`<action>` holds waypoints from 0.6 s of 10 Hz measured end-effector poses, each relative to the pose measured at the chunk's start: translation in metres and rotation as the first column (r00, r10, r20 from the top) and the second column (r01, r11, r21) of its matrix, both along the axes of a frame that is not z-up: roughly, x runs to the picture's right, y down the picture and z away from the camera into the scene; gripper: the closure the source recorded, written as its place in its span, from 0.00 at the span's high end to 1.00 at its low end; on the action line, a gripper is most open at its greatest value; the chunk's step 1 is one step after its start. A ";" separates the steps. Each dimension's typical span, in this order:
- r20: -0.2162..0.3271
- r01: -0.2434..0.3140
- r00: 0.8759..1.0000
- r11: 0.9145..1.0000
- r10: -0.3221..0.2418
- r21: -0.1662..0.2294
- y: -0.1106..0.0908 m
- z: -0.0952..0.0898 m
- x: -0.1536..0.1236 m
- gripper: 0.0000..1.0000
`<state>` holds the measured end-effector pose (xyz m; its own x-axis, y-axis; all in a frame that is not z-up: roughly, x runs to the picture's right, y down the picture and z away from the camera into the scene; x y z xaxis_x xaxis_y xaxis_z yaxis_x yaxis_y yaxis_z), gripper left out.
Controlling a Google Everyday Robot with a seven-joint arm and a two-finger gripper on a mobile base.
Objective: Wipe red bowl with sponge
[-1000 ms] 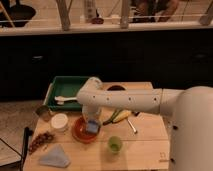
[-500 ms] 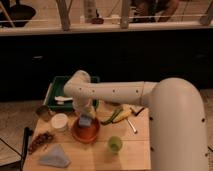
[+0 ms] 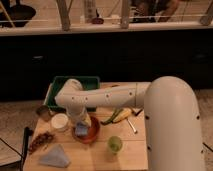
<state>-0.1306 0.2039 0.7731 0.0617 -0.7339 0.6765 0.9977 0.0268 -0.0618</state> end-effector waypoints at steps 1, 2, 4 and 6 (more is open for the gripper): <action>0.002 -0.008 1.000 1.000 0.008 -0.004 0.005 -0.002 0.006 0.00; -0.004 -0.022 1.000 1.000 0.022 -0.005 0.009 -0.003 0.018 0.00; -0.024 -0.073 0.997 0.997 0.073 0.005 0.006 -0.003 0.044 0.00; -0.043 -0.113 0.993 0.993 0.114 0.013 -0.001 -0.002 0.058 0.00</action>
<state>-0.0724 0.2028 0.7708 0.1743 -0.7278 0.6633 0.9845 0.1409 -0.1042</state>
